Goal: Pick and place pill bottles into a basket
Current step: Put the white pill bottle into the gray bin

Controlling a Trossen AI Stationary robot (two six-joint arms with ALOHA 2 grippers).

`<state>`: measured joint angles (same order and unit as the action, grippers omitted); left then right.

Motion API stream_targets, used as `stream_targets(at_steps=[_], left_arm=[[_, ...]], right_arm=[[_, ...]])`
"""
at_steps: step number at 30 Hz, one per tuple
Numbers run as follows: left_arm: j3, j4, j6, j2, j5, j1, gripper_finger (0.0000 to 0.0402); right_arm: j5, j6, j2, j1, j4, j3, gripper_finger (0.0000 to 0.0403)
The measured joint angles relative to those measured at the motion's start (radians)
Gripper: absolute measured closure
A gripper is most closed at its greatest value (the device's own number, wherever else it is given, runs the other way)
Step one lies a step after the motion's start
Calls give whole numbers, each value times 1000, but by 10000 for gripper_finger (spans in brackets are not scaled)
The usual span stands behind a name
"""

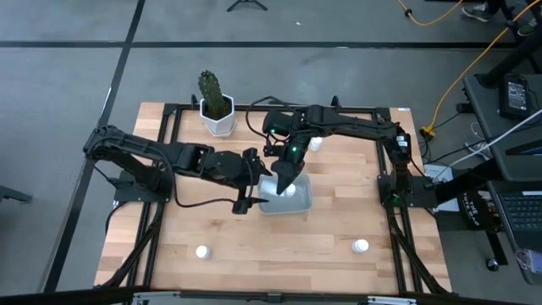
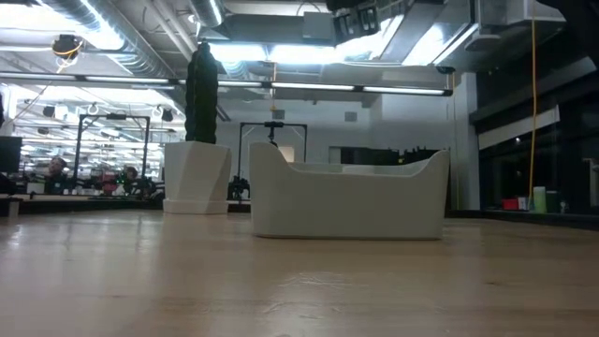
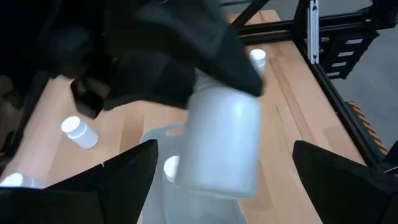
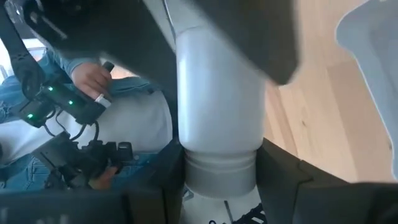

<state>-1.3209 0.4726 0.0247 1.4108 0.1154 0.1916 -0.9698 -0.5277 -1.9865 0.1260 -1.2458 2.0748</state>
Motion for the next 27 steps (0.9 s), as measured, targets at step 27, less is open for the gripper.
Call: stream_targets(at_steps=[27], left_arm=[[0,-53,15,36,-38,-13,121]], right_arm=[[33,36,0,0,-20,46,251]])
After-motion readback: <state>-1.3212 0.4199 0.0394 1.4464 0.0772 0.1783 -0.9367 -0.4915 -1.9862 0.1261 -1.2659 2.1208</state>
